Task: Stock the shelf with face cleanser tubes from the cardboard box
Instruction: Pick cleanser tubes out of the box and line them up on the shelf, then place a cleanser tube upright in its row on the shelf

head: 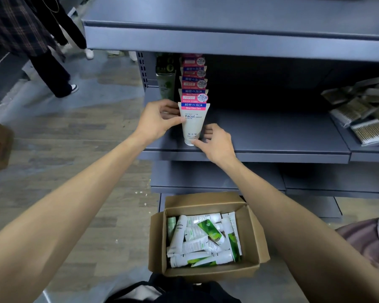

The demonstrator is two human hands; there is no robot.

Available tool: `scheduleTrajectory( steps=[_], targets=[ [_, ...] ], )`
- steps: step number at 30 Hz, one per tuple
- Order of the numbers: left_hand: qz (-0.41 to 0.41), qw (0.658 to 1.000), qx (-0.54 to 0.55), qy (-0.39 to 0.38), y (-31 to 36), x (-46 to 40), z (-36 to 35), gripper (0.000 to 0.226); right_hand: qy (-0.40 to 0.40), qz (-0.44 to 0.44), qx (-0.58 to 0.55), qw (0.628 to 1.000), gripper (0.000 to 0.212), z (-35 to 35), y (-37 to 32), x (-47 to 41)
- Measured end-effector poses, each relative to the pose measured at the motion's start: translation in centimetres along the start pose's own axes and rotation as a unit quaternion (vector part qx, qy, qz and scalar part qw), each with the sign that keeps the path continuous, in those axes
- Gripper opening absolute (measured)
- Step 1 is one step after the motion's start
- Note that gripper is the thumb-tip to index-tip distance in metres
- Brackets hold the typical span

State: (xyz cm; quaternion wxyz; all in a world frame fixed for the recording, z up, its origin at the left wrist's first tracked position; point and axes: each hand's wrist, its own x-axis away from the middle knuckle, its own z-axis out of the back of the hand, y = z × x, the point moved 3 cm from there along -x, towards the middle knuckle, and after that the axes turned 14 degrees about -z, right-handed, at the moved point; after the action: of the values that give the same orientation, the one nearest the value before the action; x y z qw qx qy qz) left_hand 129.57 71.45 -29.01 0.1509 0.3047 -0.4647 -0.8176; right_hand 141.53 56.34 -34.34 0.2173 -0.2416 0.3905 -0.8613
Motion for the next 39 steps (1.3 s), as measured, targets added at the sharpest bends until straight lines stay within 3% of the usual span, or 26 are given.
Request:
scheduleTrajectory(
  steps=[5,11,18,31,39],
  targets=[
    [0.033,0.997,-0.067,-0.029,-0.7,1.7,-0.1,0.048,0.007,-0.005,0.009,1.0,0.07,0.8,0.2,0.8],
    [0.063,0.993,-0.093,-0.023,-0.8,4.6,-1.2,0.034,0.016,-0.01,0.013,1.0,0.056,1.4,2.3,2.4],
    [0.064,0.986,-0.127,-0.091,-1.2,10.1,-5.2,0.027,-0.019,-0.054,-0.026,0.998,0.04,1.6,8.5,6.3],
    [0.1,0.967,-0.11,-0.205,-3.7,17.9,-13.8,0.032,-0.057,-0.156,0.04,0.985,0.046,1.2,20.2,12.1],
    [0.165,0.947,-0.094,-0.258,-7.4,22.1,-18.0,0.033,-0.084,-0.221,0.043,0.971,0.047,-0.1,24.8,13.9]
  ],
)
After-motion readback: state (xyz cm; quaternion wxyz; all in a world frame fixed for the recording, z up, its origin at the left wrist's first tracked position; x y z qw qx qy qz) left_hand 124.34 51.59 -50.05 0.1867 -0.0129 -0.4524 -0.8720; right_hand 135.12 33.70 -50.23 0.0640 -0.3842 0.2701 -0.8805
